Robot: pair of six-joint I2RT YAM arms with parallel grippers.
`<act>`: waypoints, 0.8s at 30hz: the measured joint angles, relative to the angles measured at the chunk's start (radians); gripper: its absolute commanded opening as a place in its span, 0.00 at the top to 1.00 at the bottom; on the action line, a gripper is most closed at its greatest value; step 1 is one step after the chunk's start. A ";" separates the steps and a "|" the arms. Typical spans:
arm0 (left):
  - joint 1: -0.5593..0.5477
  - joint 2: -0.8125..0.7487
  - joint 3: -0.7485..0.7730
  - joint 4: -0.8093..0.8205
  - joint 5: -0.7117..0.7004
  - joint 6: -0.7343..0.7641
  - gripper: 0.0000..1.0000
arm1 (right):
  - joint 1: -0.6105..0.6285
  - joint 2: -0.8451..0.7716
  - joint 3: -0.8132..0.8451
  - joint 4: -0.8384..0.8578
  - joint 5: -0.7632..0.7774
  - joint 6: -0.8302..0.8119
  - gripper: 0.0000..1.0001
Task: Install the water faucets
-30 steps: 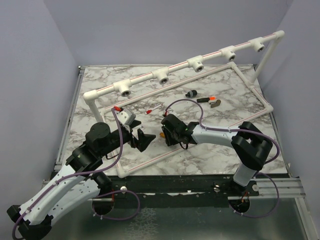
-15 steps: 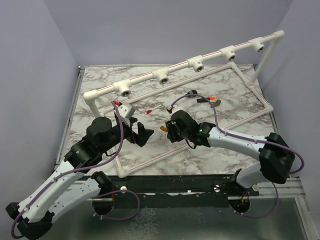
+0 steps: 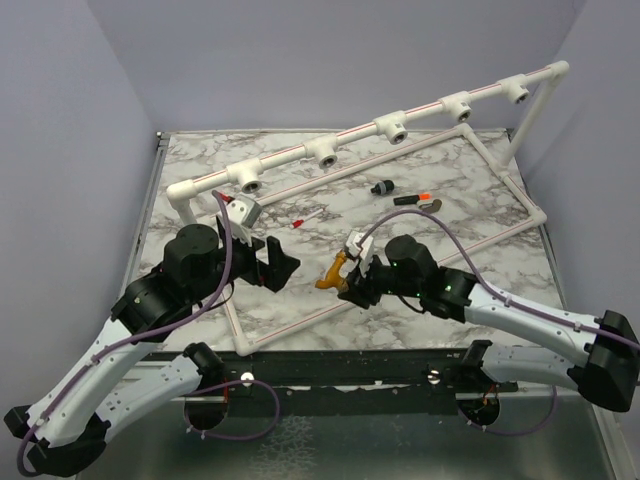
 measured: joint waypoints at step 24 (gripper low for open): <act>0.000 0.011 -0.036 -0.164 0.356 -0.122 0.03 | 0.126 0.009 0.108 -0.163 -0.508 -0.865 0.99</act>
